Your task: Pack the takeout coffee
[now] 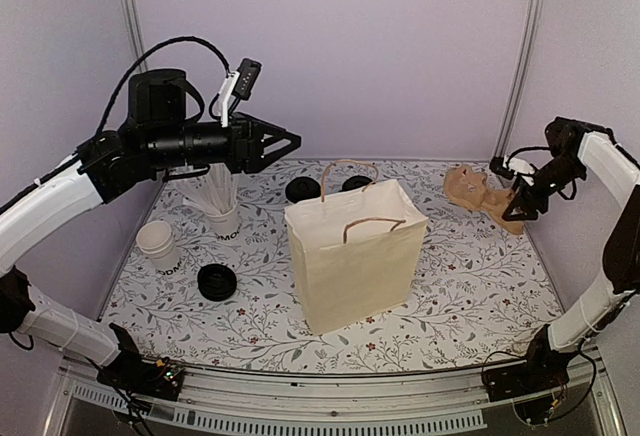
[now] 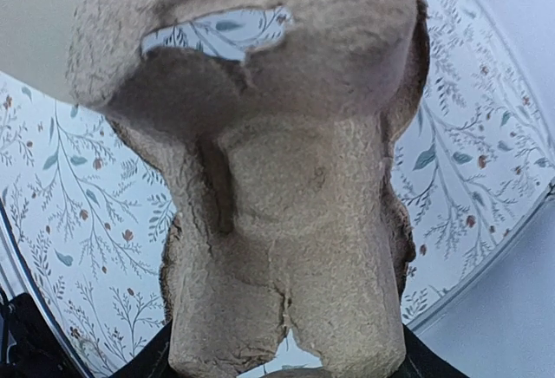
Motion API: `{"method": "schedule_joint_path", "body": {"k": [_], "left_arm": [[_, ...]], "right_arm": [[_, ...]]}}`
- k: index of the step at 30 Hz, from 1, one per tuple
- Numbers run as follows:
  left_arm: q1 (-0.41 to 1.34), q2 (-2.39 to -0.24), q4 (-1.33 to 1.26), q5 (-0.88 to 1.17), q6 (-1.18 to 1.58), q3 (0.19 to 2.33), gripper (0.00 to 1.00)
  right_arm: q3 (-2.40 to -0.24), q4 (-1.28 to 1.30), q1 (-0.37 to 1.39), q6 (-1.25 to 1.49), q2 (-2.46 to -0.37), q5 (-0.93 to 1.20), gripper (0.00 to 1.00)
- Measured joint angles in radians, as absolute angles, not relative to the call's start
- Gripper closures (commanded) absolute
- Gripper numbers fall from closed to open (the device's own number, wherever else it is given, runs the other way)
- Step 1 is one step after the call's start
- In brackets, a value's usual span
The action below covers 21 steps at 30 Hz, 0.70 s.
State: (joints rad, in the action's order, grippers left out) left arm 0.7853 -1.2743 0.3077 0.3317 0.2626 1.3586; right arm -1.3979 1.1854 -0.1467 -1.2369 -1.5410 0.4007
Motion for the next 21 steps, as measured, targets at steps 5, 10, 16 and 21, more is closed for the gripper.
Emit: {"method": "schedule_joint_path", "body": {"k": [5,10,16,21], "left_arm": [[0.819,-1.272,0.171,0.336,0.274,1.358,0.36],[0.862,-1.286,0.062,0.343,0.289,1.372,0.36],[0.923,-1.387,-0.091,0.359,0.301,1.433,0.37],[0.950,-1.552,-0.191,0.394,0.300,1.565,0.37]], "right_arm": [[-1.589,1.285,-0.177,-1.210,-1.515,0.625,0.38],[-1.758,1.318,-0.175,-1.140,-1.484,0.866,0.38],[-1.829,1.278,-0.119,-1.008,-1.454,1.149,0.38],[-1.771,1.146,-0.019,-0.847,-1.446,1.383,0.38]]}}
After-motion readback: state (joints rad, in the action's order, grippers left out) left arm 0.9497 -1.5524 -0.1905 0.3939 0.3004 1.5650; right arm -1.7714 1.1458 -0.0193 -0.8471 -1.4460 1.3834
